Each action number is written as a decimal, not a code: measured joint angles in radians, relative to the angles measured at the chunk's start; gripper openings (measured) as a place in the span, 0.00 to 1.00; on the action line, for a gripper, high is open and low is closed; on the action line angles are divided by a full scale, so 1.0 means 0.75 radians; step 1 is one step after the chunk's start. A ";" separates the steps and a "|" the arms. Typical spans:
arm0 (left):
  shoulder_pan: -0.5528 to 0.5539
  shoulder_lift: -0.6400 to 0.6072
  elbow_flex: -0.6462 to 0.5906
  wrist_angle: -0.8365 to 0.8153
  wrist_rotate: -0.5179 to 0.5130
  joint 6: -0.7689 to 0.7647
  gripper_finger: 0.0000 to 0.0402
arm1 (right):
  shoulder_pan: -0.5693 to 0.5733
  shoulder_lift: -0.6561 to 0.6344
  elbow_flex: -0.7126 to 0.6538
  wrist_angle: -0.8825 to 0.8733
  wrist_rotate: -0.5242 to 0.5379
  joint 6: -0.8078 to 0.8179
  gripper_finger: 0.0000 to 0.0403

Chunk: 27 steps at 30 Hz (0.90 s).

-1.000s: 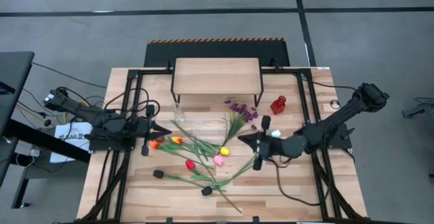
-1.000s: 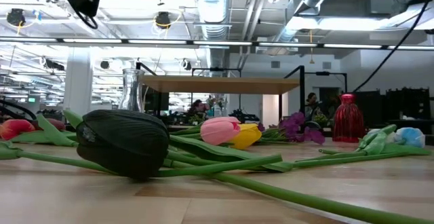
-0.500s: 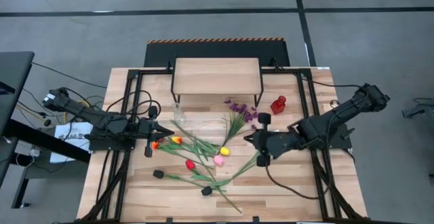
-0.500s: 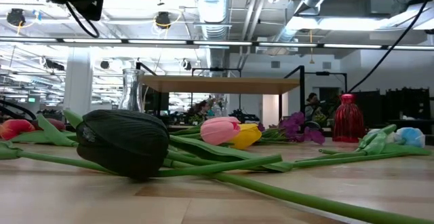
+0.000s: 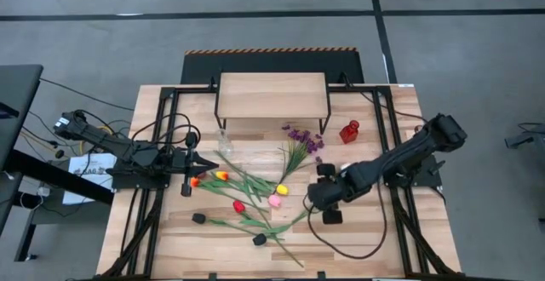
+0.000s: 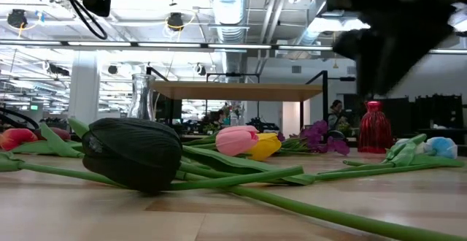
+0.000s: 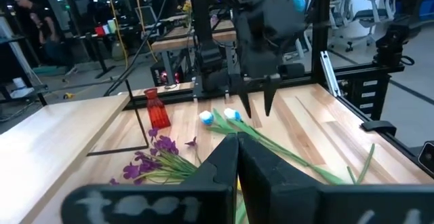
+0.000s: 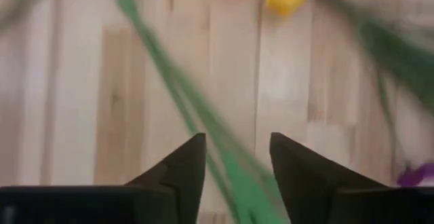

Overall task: Pick and place flowers into a vace then onto a shelf
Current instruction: Put the top white flower into the red vase

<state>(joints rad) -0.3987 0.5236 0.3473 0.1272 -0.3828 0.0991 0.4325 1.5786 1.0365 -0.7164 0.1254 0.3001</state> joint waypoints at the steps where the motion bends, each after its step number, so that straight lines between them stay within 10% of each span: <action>1: 0.000 0.000 0.000 0.000 0.000 0.006 0.00 | 0.008 0.017 0.010 -0.027 0.000 0.018 0.44; 27: 0.000 0.000 0.000 0.000 0.004 0.011 0.00 | -0.120 0.149 0.073 -0.409 0.045 -0.226 0.33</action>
<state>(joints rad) -0.3987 0.5237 0.3473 0.1272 -0.3801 0.1075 0.3424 1.6901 1.0912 -1.0229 0.1593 0.1305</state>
